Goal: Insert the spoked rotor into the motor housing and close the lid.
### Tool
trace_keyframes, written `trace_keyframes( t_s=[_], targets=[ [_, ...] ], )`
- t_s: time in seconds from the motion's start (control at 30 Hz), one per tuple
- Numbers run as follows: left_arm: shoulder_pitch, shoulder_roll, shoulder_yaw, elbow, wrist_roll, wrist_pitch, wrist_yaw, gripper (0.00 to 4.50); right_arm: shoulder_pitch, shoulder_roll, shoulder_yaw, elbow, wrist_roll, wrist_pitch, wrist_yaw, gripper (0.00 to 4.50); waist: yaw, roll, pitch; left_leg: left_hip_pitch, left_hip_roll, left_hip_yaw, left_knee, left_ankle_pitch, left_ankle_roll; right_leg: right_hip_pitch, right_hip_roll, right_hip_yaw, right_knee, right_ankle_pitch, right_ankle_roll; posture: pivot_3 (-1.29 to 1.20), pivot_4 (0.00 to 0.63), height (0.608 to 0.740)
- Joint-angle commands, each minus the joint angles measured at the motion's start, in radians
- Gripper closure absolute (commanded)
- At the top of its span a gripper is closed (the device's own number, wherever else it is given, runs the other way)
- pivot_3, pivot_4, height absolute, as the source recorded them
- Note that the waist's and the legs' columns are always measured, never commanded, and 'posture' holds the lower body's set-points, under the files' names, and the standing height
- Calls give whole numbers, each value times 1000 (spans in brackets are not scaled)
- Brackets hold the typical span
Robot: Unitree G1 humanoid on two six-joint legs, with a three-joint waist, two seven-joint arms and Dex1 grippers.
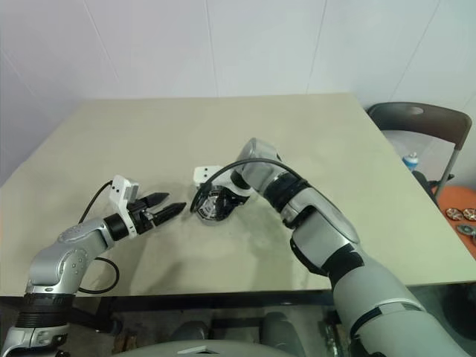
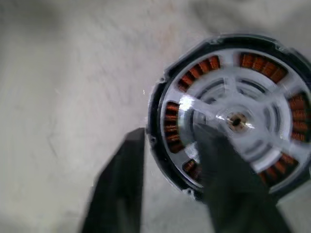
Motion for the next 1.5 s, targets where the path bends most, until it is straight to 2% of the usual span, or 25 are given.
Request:
trace_keyframes(
  t_s=[0.03, 0.13, 0.23, 0.3, 0.33, 0.5, 0.67, 0.87, 1.5],
  targets=[
    [-21, 13, 18, -17, -2, -14, -8, 244, -33, -35, -19, -83, 10, -20, 59, 2530, 0, 0, 0, 0, 0, 0, 0, 0, 0, 0, 0, 0, 0, 0, 0, 0, 0, 740],
    [-27, 13, 19, -13, -4, -13, -9, 244, -31, -85, -32, -194, 70, -39, 139, 2530, 1, 0, 0, -2, 0, 0, 0, 0, 0, -1, 0, 0, -1, 0, 0, 0, 0, 740],
    [-31, 15, 19, -12, -14, -5, -19, 244, -30, -165, -34, -328, 216, -55, 153, 2530, 1, 0, 0, -2, 0, 0, -1, 0, 0, -1, 0, 0, -2, 0, 0, 0, 0, 740],
    [-27, 19, 19, -19, -30, 7, -36, 244, -16, -187, -58, -360, 239, -107, 153, 2530, 1, 0, 0, -2, 0, 0, -1, 0, 0, -1, 0, 0, -2, 0, 0, 0, 0, 740],
    [-21, 20, 20, -26, -38, 10, -47, 244, 3, -194, -72, -359, 221, -176, 133, 2530, 0, 0, 0, -2, 0, 0, -1, 0, 0, -1, 0, 0, -2, 0, 0, 0, 0, 740],
    [-16, 28, 21, -32, -40, 8, -61, 244, 68, -251, -15, -242, 1, -811, -100, 2530, 1, 0, 0, 0, 0, 2, 0, 0, 0, 1, 0, 0, -2, 0, 0, 0, 0, 740],
    [-27, 30, 18, -26, -35, 8, -56, 244, 83, -261, 37, -146, -105, -1100, -143, 2530, -1, 0, 0, 0, 0, 2, 0, 0, 0, 0, 0, 0, -2, 0, 0, 0, 0, 740],
    [-23, 30, 21, -28, -34, 8, -50, 244, 65, -227, 23, -70, -118, -1153, -134, 2530, 0, 0, 0, 0, 1, 1, -1, 0, 0, 0, 0, 0, -2, 0, 0, 0, 0, 740],
    [2, 17, 19, -42, -29, -5, -17, 244, 26, -166, 47, 170, -300, -1308, -288, 2530, 0, 0, 0, 1, 1, 1, 0, 0, 0, 2, 0, 0, -2, 0, 0, 0, 0, 740]
  ],
)
